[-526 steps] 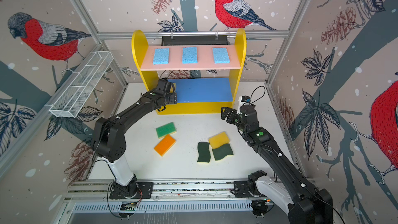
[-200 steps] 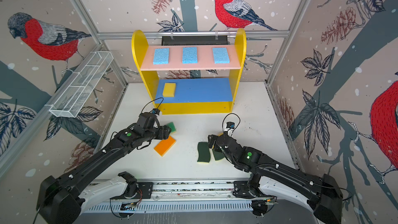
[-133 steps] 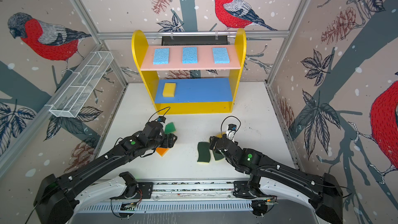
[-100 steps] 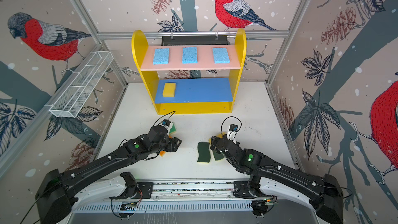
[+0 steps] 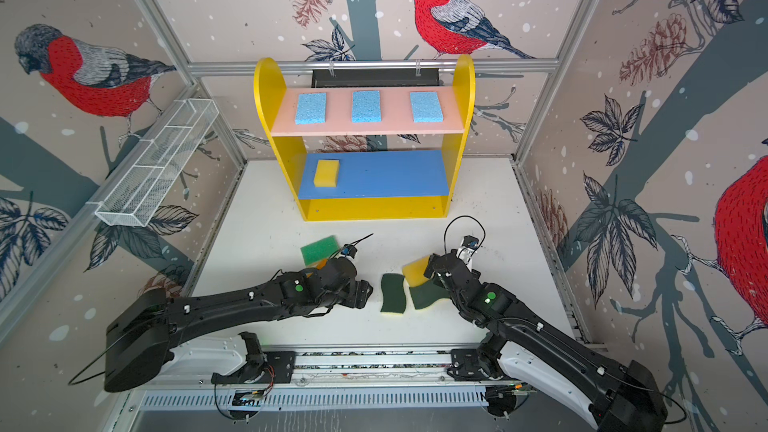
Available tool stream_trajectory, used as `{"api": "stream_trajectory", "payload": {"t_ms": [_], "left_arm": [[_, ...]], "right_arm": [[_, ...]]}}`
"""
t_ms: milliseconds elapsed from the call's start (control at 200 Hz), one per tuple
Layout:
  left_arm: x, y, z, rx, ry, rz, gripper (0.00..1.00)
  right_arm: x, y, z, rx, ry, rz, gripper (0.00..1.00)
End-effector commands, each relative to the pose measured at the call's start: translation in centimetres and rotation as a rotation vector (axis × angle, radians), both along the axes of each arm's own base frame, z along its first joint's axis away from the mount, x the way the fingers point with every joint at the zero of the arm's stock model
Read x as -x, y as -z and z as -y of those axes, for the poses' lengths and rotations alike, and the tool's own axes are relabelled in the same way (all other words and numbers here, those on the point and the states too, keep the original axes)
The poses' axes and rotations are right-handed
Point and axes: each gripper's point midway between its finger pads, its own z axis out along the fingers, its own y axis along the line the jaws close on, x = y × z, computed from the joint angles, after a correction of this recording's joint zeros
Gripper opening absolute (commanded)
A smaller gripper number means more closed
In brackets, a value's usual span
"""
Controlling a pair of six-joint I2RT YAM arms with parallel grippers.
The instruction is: Place and organize the cleaning sponges onto the shelf
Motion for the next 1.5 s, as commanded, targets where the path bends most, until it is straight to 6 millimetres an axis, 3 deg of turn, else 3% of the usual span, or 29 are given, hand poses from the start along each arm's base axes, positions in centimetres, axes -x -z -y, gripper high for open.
{"api": "stream_trajectory", "payload": {"t_ms": [0,195,405,750,1021,1496], "left_arm": [[-0.7,-1.1,0.9,0.024,0.003,0.036,0.79],[-0.8,-1.7,1.3,0.036,0.012,0.043,0.78],[-0.9,-1.2,0.9,0.006,-0.005,0.031,0.78],[-1.5,-0.6,0.6,-0.036,-0.022,0.033,0.77],[-1.9,-0.1,0.9,-0.056,-0.014,0.018,0.77],[-0.7,1.3,0.1,-0.062,-0.005,-0.032,0.77]], "right_arm": [[-0.4,0.6,-0.7,-0.003,-0.055,-0.015,0.91],[-0.7,2.3,-1.7,-0.005,-0.092,-0.069,0.58],[-1.1,4.0,-1.3,0.001,-0.076,-0.137,0.37],[-1.0,6.8,0.7,0.005,-0.020,-0.234,0.11],[-1.5,8.1,0.5,0.011,-0.026,-0.254,0.06],[-4.8,8.1,-2.5,-0.001,-0.092,-0.243,0.06]]}}
